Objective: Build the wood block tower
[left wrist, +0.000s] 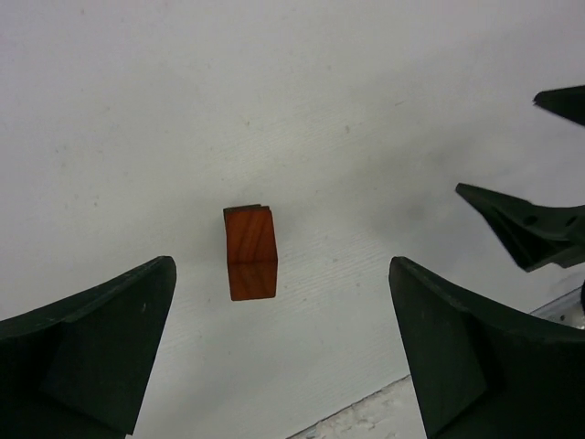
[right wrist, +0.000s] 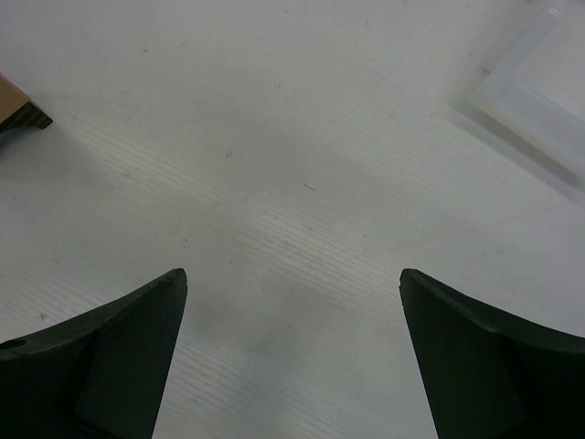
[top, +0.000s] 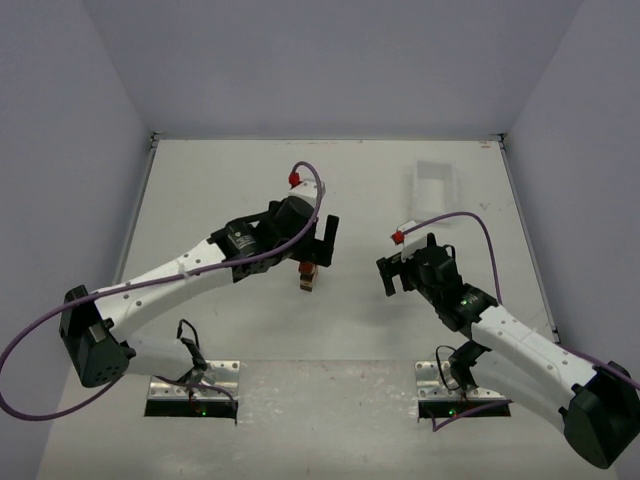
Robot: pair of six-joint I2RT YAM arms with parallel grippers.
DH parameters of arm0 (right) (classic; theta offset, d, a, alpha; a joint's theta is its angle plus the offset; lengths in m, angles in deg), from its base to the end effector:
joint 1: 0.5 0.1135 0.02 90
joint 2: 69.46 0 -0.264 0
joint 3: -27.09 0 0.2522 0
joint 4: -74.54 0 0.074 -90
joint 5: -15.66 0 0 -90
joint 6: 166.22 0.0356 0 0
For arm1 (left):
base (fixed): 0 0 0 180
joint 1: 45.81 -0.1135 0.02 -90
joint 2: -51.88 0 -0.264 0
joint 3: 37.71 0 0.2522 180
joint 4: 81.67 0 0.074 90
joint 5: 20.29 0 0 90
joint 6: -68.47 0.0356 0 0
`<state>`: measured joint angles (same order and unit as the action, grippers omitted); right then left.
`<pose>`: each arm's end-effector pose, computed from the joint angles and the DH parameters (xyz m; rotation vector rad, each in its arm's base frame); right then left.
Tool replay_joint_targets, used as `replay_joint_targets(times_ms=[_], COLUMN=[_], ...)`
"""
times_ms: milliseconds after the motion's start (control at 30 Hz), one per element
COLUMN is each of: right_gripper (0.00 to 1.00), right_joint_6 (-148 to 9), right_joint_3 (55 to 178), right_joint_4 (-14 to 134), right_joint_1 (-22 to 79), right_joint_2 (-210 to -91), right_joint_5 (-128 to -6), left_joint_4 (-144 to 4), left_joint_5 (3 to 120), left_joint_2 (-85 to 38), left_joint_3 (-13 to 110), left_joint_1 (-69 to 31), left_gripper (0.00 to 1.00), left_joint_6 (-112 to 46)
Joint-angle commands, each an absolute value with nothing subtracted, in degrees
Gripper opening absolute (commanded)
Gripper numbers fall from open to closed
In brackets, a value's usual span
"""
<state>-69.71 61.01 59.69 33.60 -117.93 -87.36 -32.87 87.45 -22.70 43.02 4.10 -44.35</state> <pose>0.1567 0.0964 0.1944 -0.3597 2.0441 0.1983 0.1886 -0.2072 0.3219 0.3833 2.2588 -0.3070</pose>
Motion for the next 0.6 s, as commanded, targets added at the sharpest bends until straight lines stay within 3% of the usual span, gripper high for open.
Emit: replay_joint_targets(times_ms=[0, 100, 200, 300, 467, 567], right_gripper=[0.99, 0.99, 0.99, 0.99, 0.99, 0.99], right_joint_6=[-66.77, -64.49, -63.43, -61.38, -57.52, -55.73], right_joint_3=[62.77, 62.36, 61.79, 62.75, 64.81, 64.85], right_joint_4=[63.28, 63.54, 63.59, 61.38, 52.72, 49.88], right_joint_1=[33.61, 33.69, 33.69, 33.69, 33.6, 33.69], right_joint_2=[-116.91, -115.2, -113.13, -112.15, -111.88, -111.04], right_joint_5=[-90.78, -93.78, -95.7, -99.27, -101.97, -102.04], left_joint_4=[-34.27, -33.52, -36.57, -41.02, -41.33, -44.59], left_joint_5=[92.76, 102.53, 102.19, 97.4, 104.4, 102.06], left_joint_2=[-18.86, -16.94, -14.84, -13.22, -5.97, -1.31], left_joint_3=[49.16, 48.7, 45.28, 40.82, 34.14, 27.49], left_joint_1=[4.64, 4.12, -0.09, -10.68, -16.97, -22.23], left_gripper=[1.0, 1.0, 1.0, 1.0, 1.0, 1.0], left_joint_6=[-47.78, -51.56, -53.2, -53.78, -56.29, -56.6])
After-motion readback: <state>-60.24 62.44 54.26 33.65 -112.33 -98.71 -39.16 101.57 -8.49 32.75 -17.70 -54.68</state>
